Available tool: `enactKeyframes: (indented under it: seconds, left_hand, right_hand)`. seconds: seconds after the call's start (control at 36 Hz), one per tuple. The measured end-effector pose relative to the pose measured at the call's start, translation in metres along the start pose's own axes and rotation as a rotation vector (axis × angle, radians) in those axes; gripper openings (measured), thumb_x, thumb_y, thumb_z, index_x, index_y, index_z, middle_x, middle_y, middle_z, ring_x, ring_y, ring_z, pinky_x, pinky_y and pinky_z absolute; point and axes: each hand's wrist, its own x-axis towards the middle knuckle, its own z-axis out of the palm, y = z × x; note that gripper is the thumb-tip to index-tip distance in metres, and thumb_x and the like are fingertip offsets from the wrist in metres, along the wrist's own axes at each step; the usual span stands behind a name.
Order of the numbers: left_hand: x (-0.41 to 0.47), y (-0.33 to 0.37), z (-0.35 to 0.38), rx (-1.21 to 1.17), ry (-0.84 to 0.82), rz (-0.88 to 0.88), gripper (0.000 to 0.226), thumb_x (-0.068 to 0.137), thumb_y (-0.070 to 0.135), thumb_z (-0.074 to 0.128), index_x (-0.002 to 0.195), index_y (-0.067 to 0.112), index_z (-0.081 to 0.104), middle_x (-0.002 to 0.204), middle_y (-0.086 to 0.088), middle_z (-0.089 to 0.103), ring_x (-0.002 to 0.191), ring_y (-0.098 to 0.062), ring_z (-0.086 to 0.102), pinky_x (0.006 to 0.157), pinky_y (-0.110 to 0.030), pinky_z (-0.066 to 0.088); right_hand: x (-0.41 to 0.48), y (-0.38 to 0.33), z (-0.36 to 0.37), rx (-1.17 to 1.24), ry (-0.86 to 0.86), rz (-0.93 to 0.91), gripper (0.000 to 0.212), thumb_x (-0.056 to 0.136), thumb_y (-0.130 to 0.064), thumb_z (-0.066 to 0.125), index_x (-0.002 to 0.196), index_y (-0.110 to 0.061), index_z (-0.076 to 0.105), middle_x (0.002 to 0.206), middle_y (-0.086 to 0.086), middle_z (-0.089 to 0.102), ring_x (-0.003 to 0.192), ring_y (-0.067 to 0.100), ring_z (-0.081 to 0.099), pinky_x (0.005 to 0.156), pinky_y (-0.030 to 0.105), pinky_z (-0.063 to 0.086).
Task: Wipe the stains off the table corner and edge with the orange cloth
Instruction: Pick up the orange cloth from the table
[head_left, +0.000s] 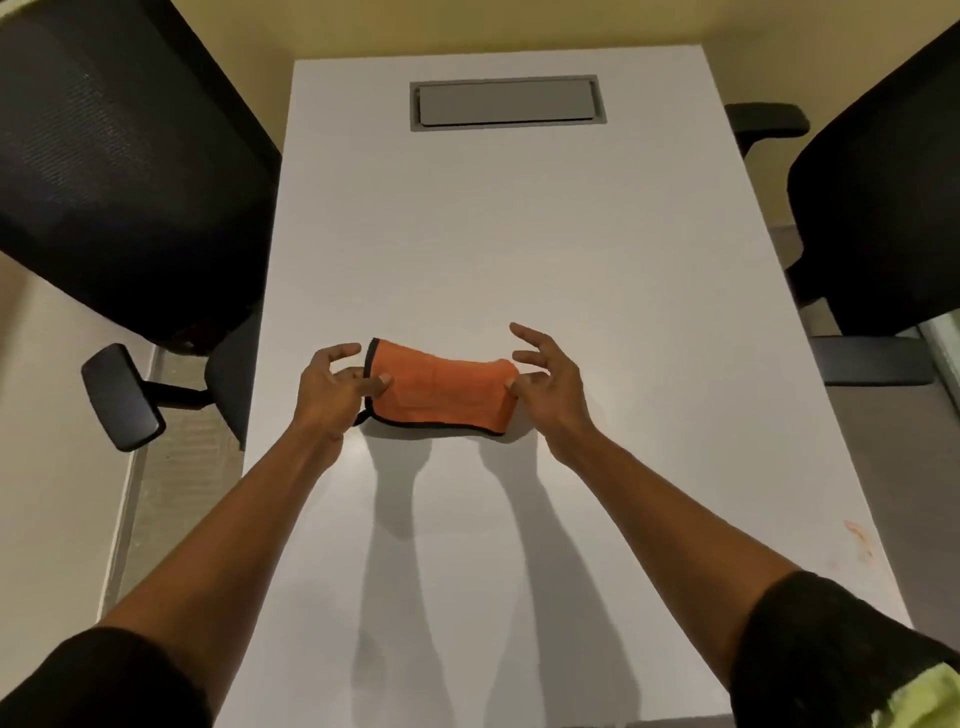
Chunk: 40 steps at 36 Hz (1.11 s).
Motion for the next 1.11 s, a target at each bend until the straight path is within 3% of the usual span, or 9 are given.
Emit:
enactKeyframes:
  seconds: [0.06, 0.14, 0.33, 0.44, 0.56, 0.69, 0.81, 0.97, 1.11]
  left_hand:
    - [-0.015, -0.004, 0.013, 0.033, -0.077, 0.091, 0.081, 0.091, -0.002, 0.087, 0.157, 0.034, 0.055, 0.096, -0.001, 0.084, 0.084, -0.002, 0.079, 0.066, -0.009, 0.057]
    - [-0.039, -0.011, 0.032, 0.093, -0.202, 0.225, 0.088, 0.094, -0.002, 0.085, 0.164, 0.043, 0.055, 0.093, 0.002, 0.084, 0.087, -0.006, 0.077, 0.085, -0.017, 0.062]
    - [-0.098, -0.021, 0.085, 0.437, -0.404, 0.381, 0.083, 0.082, -0.007, 0.09, 0.151, 0.033, 0.07, 0.147, 0.017, 0.071, 0.131, -0.011, 0.069, 0.114, -0.035, 0.057]
    - [-0.13, -0.026, 0.121, 0.662, -0.416, 0.514, 0.079, 0.081, -0.008, 0.09, 0.152, 0.021, 0.068, 0.145, 0.006, 0.071, 0.13, -0.019, 0.066, 0.109, -0.017, 0.049]
    - [-0.164, -0.03, 0.16, 0.857, -0.469, 0.62, 0.06, 0.084, 0.016, 0.086, 0.143, 0.019, 0.074, 0.135, -0.004, 0.078, 0.125, -0.031, 0.069, 0.112, -0.046, 0.052]
    - [-0.195, -0.047, 0.203, 1.011, -0.493, 0.716, 0.039, 0.081, 0.035, 0.087, 0.119, 0.025, 0.084, 0.115, -0.003, 0.063, 0.113, -0.028, 0.057, 0.098, -0.043, 0.041]
    - [-0.219, -0.056, 0.235, 1.001, -0.647, 0.672, 0.035, 0.079, 0.028, 0.098, 0.11, 0.02, 0.083, 0.122, -0.001, 0.066, 0.113, -0.018, 0.055, 0.103, -0.04, 0.044]
    - [-0.249, -0.07, 0.272, 0.959, -0.829, 0.526, 0.031, 0.085, 0.022, 0.098, 0.108, 0.019, 0.078, 0.106, 0.005, 0.079, 0.104, -0.015, 0.072, 0.087, -0.023, 0.053]
    - [-0.27, -0.081, 0.292, 0.965, -0.85, 0.515, 0.037, 0.089, 0.026, 0.096, 0.119, 0.014, 0.077, 0.113, -0.004, 0.08, 0.109, -0.027, 0.075, 0.099, -0.048, 0.062]
  right_hand:
    - [-0.018, 0.007, -0.022, -0.042, -0.008, -0.043, 0.064, 0.088, -0.004, 0.063, 0.126, -0.055, 0.07, 0.134, -0.014, 0.066, 0.089, 0.011, 0.069, 0.094, 0.031, 0.058]
    - [-0.045, 0.019, -0.052, -0.034, 0.015, -0.043, 0.049, 0.092, -0.002, 0.067, 0.118, -0.041, 0.079, 0.134, -0.017, 0.069, 0.112, 0.013, 0.071, 0.103, 0.036, 0.057]
    - [-0.113, 0.047, -0.124, -0.157, 0.075, -0.009, 0.062, 0.075, 0.0, 0.091, 0.131, -0.023, 0.075, 0.12, -0.013, 0.077, 0.096, 0.007, 0.074, 0.087, 0.02, 0.059]
    - [-0.153, 0.065, -0.159, -0.294, 0.171, -0.003, 0.048, 0.077, -0.004, 0.091, 0.121, -0.021, 0.08, 0.102, -0.01, 0.077, 0.082, 0.003, 0.068, 0.077, 0.008, 0.051]
    - [-0.197, 0.087, -0.193, -0.318, 0.21, 0.072, 0.028, 0.082, -0.01, 0.088, 0.107, -0.023, 0.083, 0.094, -0.01, 0.077, 0.075, 0.009, 0.064, 0.073, 0.021, 0.053]
    - [-0.247, 0.119, -0.233, -0.265, 0.278, 0.147, 0.022, 0.091, -0.018, 0.084, 0.112, -0.019, 0.078, 0.108, -0.001, 0.077, 0.099, 0.019, 0.071, 0.089, 0.037, 0.063]
    - [-0.288, 0.145, -0.261, -0.142, 0.371, 0.171, 0.022, 0.092, -0.017, 0.084, 0.111, -0.02, 0.075, 0.109, -0.004, 0.076, 0.103, 0.011, 0.073, 0.091, 0.034, 0.065]
    - [-0.331, 0.179, -0.294, -0.144, 0.445, 0.144, 0.02, 0.094, -0.022, 0.083, 0.111, -0.026, 0.074, 0.1, -0.01, 0.079, 0.092, 0.006, 0.075, 0.077, 0.026, 0.065]
    - [-0.353, 0.197, -0.307, -0.135, 0.52, 0.153, 0.03, 0.095, -0.024, 0.082, 0.123, -0.024, 0.072, 0.104, -0.013, 0.078, 0.09, 0.001, 0.073, 0.076, 0.015, 0.059]
